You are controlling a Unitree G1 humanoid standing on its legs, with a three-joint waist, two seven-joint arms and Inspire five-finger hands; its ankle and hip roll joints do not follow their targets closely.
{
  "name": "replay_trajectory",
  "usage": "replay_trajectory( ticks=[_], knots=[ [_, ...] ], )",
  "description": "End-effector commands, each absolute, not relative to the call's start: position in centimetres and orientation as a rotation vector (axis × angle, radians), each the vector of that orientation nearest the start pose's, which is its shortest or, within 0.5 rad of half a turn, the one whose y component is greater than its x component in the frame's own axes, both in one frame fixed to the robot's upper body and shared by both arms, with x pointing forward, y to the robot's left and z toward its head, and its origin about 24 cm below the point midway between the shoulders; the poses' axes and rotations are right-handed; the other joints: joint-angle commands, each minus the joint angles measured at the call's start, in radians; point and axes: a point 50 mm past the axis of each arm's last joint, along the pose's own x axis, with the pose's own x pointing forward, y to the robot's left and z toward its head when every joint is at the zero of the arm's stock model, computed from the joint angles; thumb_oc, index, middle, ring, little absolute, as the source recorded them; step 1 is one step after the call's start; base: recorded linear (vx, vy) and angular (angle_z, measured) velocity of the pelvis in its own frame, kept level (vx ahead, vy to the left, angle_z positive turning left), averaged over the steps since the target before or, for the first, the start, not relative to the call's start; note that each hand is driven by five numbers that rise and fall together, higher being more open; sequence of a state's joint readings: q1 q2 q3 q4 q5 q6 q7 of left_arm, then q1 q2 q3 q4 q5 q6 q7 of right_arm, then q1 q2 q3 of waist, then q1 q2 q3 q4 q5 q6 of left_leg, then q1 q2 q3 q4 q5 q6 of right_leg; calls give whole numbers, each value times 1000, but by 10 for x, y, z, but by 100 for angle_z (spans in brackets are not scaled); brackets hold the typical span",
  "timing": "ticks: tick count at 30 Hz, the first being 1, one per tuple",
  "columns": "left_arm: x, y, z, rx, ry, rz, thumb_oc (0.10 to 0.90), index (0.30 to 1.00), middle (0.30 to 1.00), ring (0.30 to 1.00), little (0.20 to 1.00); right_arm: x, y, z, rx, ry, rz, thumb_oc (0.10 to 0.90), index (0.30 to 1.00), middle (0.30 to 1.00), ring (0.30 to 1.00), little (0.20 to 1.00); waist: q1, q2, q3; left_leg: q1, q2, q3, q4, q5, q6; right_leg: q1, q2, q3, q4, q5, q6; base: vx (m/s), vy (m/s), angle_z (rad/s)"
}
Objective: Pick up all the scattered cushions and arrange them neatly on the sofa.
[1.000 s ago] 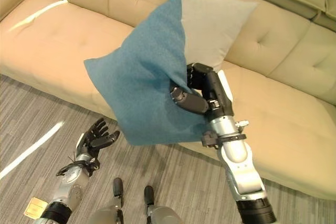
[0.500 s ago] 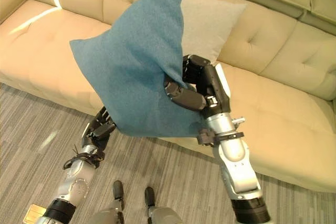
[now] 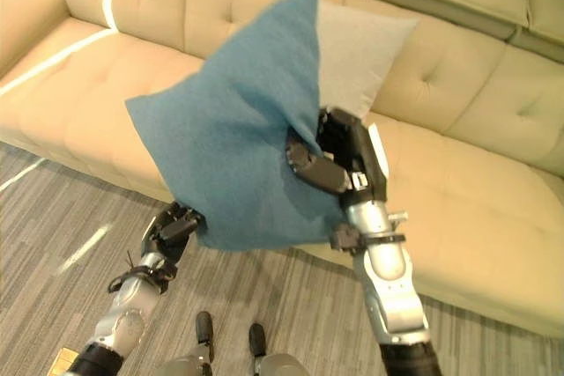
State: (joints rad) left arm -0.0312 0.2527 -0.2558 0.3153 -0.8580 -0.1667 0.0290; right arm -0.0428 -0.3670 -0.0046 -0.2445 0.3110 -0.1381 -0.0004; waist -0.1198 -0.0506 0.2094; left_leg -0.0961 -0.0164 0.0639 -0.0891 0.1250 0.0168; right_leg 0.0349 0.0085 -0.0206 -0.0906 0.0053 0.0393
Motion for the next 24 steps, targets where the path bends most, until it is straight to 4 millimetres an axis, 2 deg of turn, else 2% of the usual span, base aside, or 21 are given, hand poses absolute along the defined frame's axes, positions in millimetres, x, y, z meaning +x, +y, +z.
replay_trajectory(
  ticks=[1,2,3,5,8,9,11,12,14,15,16,18,19,22,24],
  knots=[
    [252,134,18,-590,17,-231,400,300,300,300,300,242,-181,142,7,-552,159,400,300,300,300,300,5,-6,-283,87,4,21,2,-153,-43,-81,-20,-11,57,-15,55,-29,-33,10],
    [252,134,18,-590,18,-230,400,300,300,300,300,242,-181,142,7,-551,159,400,300,300,300,300,5,-6,-284,87,4,21,2,-152,-43,-81,-20,-11,57,-15,55,-74,-81,14],
    [243,146,11,-573,37,-201,400,300,300,300,300,240,-182,126,-14,-482,159,400,300,300,300,300,14,1,-268,84,7,11,2,-143,-44,-85,-19,-14,72,-27,49,-105,-120,16],
    [236,155,5,-573,56,-174,400,300,300,300,300,238,-182,113,-28,-422,168,400,300,300,300,300,23,8,-252,75,10,-5,2,-129,-49,-88,-16,-18,78,-35,42,-100,-109,10],
    [234,158,4,-577,58,-165,400,300,300,300,300,237,-182,111,-38,-412,170,400,300,300,300,300,25,11,-247,69,10,-12,2,-123,-51,-90,-14,-20,76,-37,39,-77,-57,21],
    [228,167,3,-570,56,-130,400,300,300,300,300,237,-182,104,-54,-380,173,400,300,300,300,300,42,17,-219,32,10,-40,15,-101,-61,-96,-9,-25,68,-40,30,-173,-97,29],
    [227,168,2,-577,55,-126,400,300,300,300,300,237,-182,101,-53,-371,169,400,300,300,300,300,46,17,-207,11,7,-54,32,-97,-63,-98,-9,-33,63,-41,28,-180,-86,45],
    [227,171,5,-591,37,-110,400,300,300,300,300,238,-184,100,-65,-365,157,400,300,300,300,300,62,12,-173,-51,-4,-80,96,-95,-71,-105,-13,-56,53,-40,24,-142,-53,71],
    [228,171,6,-595,34,-108,400,300,300,300,300,238,-185,100,-74,-367,149,400,300,300,300,300,64,11,-159,-85,-10,-91,139,-101,-75,-109,-18,-75,49,-38,22,-165,-65,77],
    [228,170,6,-616,31,-102,400,300,300,300,300,239,-187,101,-91,-369,137,400,300,300,300,300,71,4,-144,-121,-12,-64,187,-113,-78,-112,-33,-111,40,-31,22,-137,-52,96],
    [228,170,6,-617,31,-102,400,300,300,300,300,239,-187,101,-91,-369,137,400,300,300,300,300,69,5,-144,-124,-12,-65,192,-116,-78,-112,-33,-112,39,-31,22,-127,-32,139],
    [223,169,0,-618,58,-102,400,300,300,300,300,241,-185,102,-90,-374,136,400,300,300,300,300,69,-5,-141,-112,1,13,238,-162,-62,-109,-54,-152,27,-16,25,-55,-3,83],
    [223,169,0,-618,57,-102,400,300,300,300,300,241,-185,102,-90,-375,136,400,300,300,300,300,67,-6,-143,-116,0,12,236,-159,-62,-113,-55,-153,27,-14,25,-27,6,13],
    [222,166,0,-620,60,-113,400,300,300,300,300,243,-182,104,-95,-379,148,400,300,300,300,300,54,-16,-141,-90,19,111,282,-210,-48,-115,-77,-208,30,-8,24,-36,33,70],
    [222,165,1,-619,56,-117,400,300,300,300,300,243,-182,103,-94,-375,148,400,300,300,300,300,51,-16,-139,-79,24,133,279,-218,-48,-114,-82,-227,32,-9,26,5,54,70]
  ],
)
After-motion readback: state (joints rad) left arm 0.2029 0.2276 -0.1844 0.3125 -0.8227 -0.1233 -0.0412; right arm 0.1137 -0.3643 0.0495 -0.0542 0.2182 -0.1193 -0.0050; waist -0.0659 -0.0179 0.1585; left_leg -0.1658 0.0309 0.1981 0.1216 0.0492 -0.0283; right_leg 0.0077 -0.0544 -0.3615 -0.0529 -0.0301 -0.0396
